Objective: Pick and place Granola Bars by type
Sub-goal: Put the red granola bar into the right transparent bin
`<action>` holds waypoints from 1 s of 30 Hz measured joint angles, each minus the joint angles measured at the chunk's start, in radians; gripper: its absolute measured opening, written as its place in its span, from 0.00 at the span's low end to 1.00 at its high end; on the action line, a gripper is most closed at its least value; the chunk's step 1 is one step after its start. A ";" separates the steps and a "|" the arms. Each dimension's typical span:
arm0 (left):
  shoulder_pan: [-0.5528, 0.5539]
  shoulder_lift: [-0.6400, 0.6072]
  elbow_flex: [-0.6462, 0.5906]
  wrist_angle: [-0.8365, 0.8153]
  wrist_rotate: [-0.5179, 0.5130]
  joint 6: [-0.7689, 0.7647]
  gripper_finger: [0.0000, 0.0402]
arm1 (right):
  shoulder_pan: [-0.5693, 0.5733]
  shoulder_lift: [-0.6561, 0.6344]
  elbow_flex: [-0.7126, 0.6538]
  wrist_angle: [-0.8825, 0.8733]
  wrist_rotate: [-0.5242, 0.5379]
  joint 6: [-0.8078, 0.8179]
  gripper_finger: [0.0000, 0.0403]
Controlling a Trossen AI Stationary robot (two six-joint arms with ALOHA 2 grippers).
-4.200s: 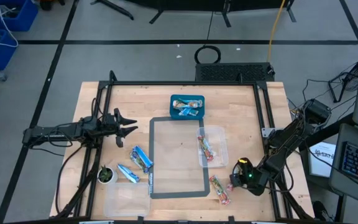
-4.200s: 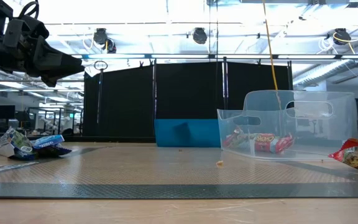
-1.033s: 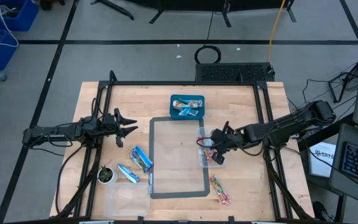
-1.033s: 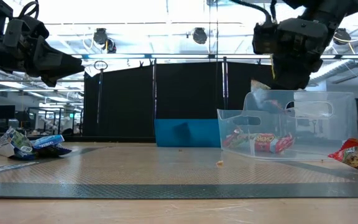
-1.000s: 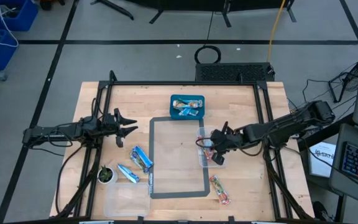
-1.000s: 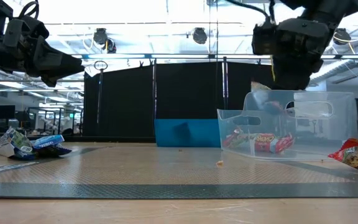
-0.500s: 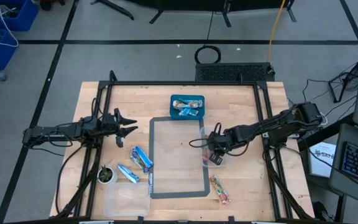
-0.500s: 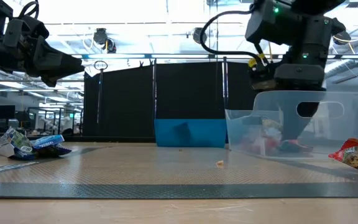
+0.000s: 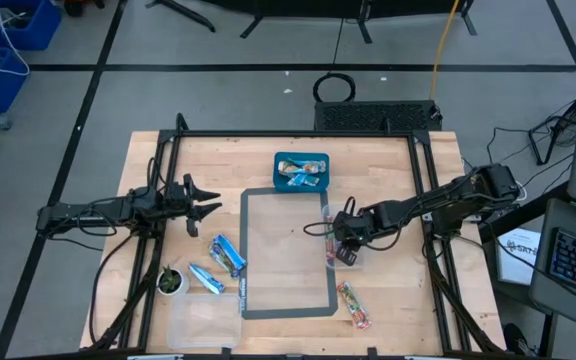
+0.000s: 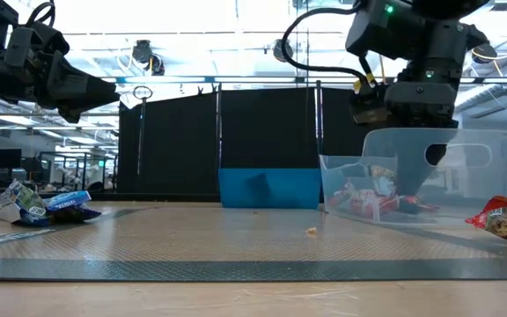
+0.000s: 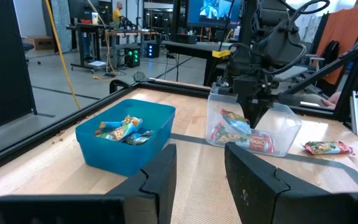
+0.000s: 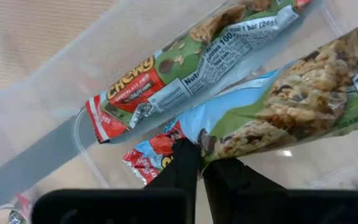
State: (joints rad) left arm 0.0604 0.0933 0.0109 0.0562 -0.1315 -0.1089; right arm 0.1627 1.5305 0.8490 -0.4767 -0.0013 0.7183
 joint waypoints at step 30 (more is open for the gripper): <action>0.000 0.000 0.000 0.000 0.000 0.000 0.34 | 0.082 -0.332 -0.001 0.116 -0.061 0.034 0.36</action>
State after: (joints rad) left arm 0.0604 0.0933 0.0109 0.0559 -0.1318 -0.1089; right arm 0.2447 1.1989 0.8478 -0.3604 -0.0620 0.7525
